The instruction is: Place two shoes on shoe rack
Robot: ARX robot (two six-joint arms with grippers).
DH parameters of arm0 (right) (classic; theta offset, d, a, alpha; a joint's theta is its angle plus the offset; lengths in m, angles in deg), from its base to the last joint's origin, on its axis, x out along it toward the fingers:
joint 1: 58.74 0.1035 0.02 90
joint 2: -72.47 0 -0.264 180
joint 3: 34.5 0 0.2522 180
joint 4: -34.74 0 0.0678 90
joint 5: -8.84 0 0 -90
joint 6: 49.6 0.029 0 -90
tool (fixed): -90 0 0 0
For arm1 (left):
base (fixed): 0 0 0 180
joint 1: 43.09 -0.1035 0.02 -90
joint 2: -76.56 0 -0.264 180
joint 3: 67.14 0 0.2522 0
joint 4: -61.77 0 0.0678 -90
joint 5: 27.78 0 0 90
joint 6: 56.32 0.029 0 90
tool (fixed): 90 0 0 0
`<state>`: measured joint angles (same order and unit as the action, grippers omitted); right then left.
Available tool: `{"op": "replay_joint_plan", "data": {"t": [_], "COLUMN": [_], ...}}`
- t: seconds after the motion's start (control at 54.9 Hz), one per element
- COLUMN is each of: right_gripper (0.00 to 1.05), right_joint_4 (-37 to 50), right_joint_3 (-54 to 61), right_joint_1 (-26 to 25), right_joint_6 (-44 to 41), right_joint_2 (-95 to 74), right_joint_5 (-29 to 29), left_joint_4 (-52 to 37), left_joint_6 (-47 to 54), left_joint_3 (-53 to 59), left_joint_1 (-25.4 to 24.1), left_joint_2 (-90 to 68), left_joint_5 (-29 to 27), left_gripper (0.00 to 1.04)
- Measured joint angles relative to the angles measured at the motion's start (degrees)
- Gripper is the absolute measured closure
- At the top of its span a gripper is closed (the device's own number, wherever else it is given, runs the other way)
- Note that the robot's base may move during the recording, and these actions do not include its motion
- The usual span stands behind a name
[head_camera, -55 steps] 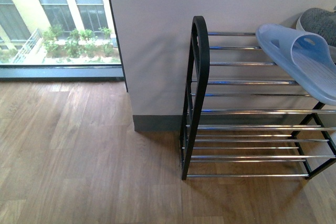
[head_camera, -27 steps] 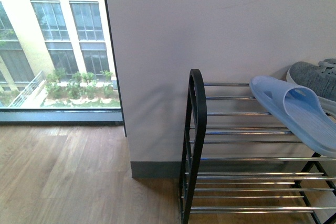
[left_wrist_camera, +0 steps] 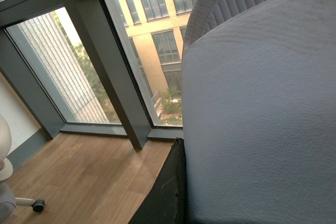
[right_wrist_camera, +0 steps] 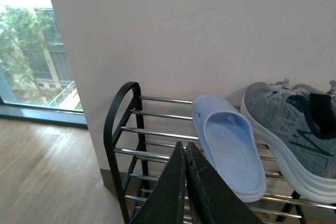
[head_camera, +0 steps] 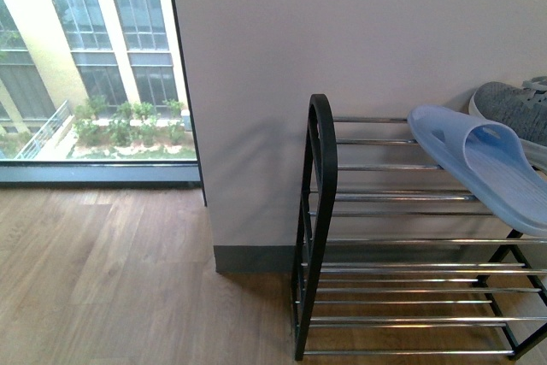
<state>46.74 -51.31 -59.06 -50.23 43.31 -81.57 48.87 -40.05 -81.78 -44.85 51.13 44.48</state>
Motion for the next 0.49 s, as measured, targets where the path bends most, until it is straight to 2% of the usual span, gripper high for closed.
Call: {"op": "replay_joint_plan", "data": {"t": [0.292,0.492], "right_gripper": [1.03,1.03], "right_joint_4": [-1.68,-6.21], "right_joint_3": [1.97,1.99], "right_joint_1": [0.11,0.11], "right_joint_6": [0.02,0.02], "right_joint_2": [4.90,9.70], "right_joint_5": [0.42,0.42], "left_joint_4": [0.00,0.00], "left_joint_6": [0.00,0.00], "left_joint_3": [0.00,0.00], "left_joint_1": [-0.02,-0.02], "left_joint_2": [0.00,0.00], "left_joint_5": [0.00,0.00], "left_gripper": [1.03,1.03]}}
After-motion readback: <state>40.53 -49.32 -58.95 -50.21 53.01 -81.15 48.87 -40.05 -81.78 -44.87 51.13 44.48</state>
